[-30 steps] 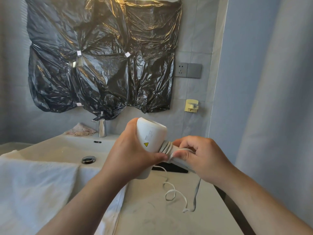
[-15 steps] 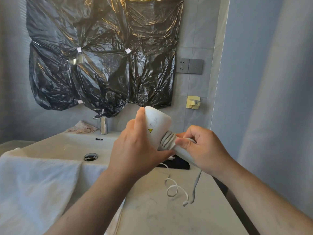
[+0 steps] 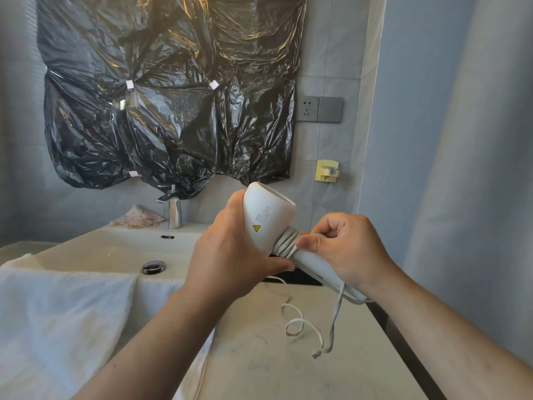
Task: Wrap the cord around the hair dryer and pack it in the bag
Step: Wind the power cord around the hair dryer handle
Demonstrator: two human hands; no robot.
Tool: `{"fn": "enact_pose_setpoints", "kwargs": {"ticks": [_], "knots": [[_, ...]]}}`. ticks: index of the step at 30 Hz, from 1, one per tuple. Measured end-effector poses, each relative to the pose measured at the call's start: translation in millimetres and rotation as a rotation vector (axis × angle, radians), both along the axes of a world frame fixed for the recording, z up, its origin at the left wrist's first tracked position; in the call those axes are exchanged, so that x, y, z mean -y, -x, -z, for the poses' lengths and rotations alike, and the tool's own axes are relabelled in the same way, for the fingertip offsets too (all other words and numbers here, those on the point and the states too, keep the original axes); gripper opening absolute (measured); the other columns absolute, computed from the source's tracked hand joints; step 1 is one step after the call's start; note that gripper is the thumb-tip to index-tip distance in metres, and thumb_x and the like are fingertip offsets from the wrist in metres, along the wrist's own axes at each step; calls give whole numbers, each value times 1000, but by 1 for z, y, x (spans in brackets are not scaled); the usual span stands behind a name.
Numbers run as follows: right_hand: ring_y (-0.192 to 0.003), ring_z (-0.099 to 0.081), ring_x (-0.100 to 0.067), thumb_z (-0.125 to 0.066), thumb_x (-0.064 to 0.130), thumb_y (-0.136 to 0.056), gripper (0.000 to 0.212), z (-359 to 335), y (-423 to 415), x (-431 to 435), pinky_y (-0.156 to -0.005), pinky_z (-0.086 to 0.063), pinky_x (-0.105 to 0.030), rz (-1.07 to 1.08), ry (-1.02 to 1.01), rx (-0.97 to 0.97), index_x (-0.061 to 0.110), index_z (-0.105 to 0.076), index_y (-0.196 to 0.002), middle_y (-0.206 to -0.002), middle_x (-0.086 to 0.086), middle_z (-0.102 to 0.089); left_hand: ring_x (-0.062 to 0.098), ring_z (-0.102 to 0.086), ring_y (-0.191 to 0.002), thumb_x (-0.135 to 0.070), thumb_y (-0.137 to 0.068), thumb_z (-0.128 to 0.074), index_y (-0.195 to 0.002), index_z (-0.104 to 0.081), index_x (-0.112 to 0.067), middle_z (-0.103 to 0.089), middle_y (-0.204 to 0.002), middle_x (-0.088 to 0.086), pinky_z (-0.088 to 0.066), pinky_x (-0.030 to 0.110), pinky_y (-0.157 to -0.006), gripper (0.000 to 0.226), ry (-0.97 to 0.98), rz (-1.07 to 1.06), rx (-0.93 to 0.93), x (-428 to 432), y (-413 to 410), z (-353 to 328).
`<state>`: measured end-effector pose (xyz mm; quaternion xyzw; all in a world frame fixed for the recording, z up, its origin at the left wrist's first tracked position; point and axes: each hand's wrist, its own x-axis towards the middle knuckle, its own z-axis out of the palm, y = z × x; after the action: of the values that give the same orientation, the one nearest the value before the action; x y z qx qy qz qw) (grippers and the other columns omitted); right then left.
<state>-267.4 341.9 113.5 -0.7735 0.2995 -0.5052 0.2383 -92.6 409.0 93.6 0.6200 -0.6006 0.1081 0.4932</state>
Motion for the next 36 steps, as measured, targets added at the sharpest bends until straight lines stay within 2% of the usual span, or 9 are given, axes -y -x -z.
{"fn": "enact_pose_setpoints", "kwargs": {"ticks": [8, 13, 20, 24, 27, 29, 32, 34, 36], "knots": [[-84, -69, -21, -74, 18, -81, 15, -8, 13, 12, -80, -54, -42, -215, -143, -253, 27, -65, -72, -89, -8, -75, 19, -57, -92, -62, -41, -81, -128, -34, -38, -56, -106, -13, -51, 37, -75, 102, -14, 11, -58, -2, -8, 1], [-67, -43, -14, -66, 29, -85, 19, -9, 16, 14, -58, -37, -26, -328, -250, -314, 18, -51, -77, -75, -5, -50, 19, -57, -94, -72, -36, -67, -126, -33, -37, -57, -107, -11, -51, 38, -76, 102, -28, 19, -24, -3, -3, 3], [-64, -52, -13, -80, 49, -64, 34, 2, 21, 18, -54, -43, -21, -526, -438, -160, 24, -59, -73, -72, -2, -58, 17, -56, -94, -56, -44, -86, -125, -35, -36, -54, -105, -15, -51, 38, -78, 98, -53, 39, 11, -4, -3, 8], [-68, -60, -20, -60, 23, -93, 15, -5, 23, 15, -69, -51, -36, -272, -340, -243, 16, -64, -80, -71, -8, -67, 18, -56, -88, -53, -44, -88, -118, -39, -38, -55, -96, -16, -49, 37, -72, 91, -59, 13, -51, -7, -11, 6], [-41, -49, -12, -52, 16, -98, 26, -21, 34, 19, -60, -54, -36, -23, -229, -86, 14, -63, -75, -43, 3, -50, 18, -54, -88, -51, -43, -90, -122, -40, -39, -51, -91, -21, -46, 34, -72, 94, -84, -23, -41, -9, -23, 5], [-40, -35, -14, -48, 20, -100, 28, -29, 47, 22, -49, -49, -31, 0, -275, -48, 10, -60, -77, -43, 5, -36, 18, -55, -86, -49, -43, -91, -122, -43, -36, -52, -89, -22, -47, 36, -72, 93, -93, -38, -60, -10, -30, 9], [-49, -42, -17, -49, 50, -92, 47, -23, 45, 4, -52, -48, -30, -114, -317, -151, 7, -66, -82, -56, -2, -45, 18, -56, -83, -47, -45, -91, -118, -45, -33, -55, -89, -15, -50, 39, -69, 88, -102, -42, -121, -10, -35, 13], [-56, -50, -9, -56, 67, -81, 53, -12, 29, -14, -61, -47, -30, -106, -167, -326, 16, -70, -82, -69, -3, -58, 21, -57, -85, -48, -45, -91, -118, -44, -33, -56, -90, -15, -52, 42, -72, 88, -108, -34, -132, -9, -33, 13], [-65, -53, -5, -66, 63, -72, 40, 2, 11, -24, -66, -45, -30, 30, 109, -541, 25, -69, -82, -78, 3, -62, 22, -58, -86, -51, -43, -90, -119, -44, -34, -57, -91, -15, -53, 43, -73, 90, -106, -24, -118, -7, -28, 11]]}}
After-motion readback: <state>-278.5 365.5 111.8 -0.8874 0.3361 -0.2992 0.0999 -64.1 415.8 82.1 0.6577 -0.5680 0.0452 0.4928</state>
